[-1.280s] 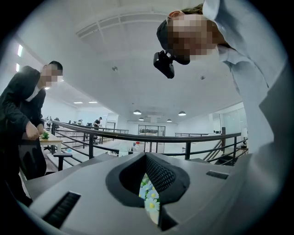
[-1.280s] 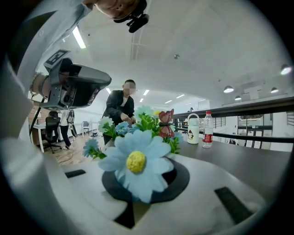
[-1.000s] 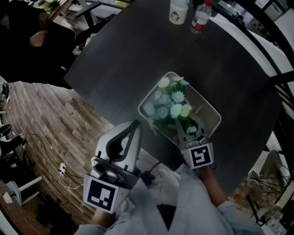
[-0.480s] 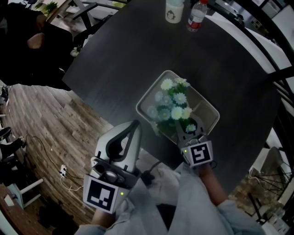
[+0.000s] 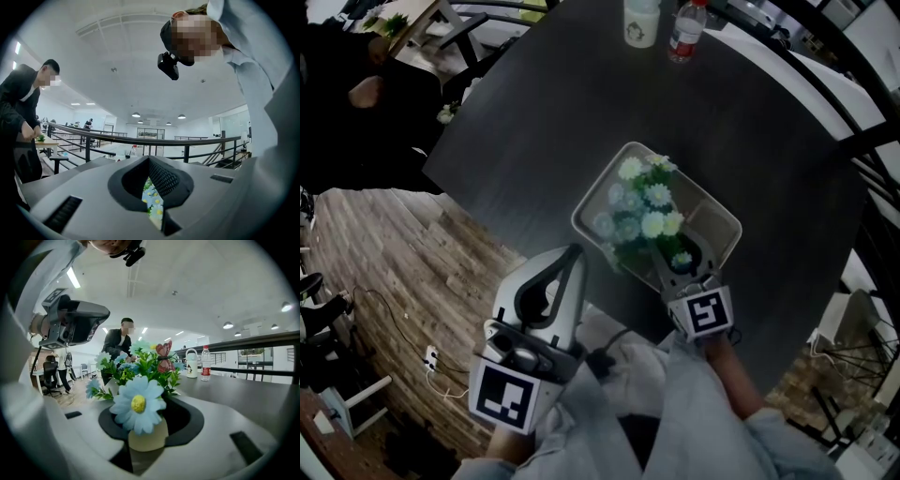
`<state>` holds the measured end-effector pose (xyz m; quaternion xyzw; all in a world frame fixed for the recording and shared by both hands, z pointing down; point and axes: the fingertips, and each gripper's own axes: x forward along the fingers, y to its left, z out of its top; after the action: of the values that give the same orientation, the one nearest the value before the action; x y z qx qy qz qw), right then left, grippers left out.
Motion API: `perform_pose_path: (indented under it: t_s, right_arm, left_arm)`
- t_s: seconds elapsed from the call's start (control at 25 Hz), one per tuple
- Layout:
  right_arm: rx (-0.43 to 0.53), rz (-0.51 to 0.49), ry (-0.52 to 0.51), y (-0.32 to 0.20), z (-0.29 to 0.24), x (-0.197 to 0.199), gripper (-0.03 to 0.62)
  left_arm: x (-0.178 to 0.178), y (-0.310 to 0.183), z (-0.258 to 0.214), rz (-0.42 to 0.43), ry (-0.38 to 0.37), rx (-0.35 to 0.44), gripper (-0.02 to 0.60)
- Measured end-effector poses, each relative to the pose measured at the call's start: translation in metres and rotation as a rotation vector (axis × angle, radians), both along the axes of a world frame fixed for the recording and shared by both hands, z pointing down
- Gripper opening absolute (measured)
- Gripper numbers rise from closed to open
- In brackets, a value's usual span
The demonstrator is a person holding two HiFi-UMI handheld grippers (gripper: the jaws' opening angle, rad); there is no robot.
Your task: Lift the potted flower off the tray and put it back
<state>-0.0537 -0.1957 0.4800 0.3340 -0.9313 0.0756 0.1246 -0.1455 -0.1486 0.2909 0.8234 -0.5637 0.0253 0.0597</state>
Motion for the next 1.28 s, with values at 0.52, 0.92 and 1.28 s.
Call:
perform_pose_path:
  t_s: [0.52, 0.92, 1.28]
  right_arm:
    - [0.014, 0.09, -0.018, 0.017, -0.025, 0.026, 0.167]
    - [0.065, 0.16, -0.047, 0.027, -0.063, 0.045, 0.169]
    - [0.129, 0.227, -0.095, 0.032, -0.118, 0.057, 0.169]
  left_arm:
    - [0.019, 0.002, -0.009, 0.093, 0.016, 0.032, 0.002]
    - [0.036, 0.0, -0.022, 0.169, 0.027, 0.073, 0.002]
    - [0.047, -0.001, -0.04, 0.223, 0.03, 0.115, 0.002]
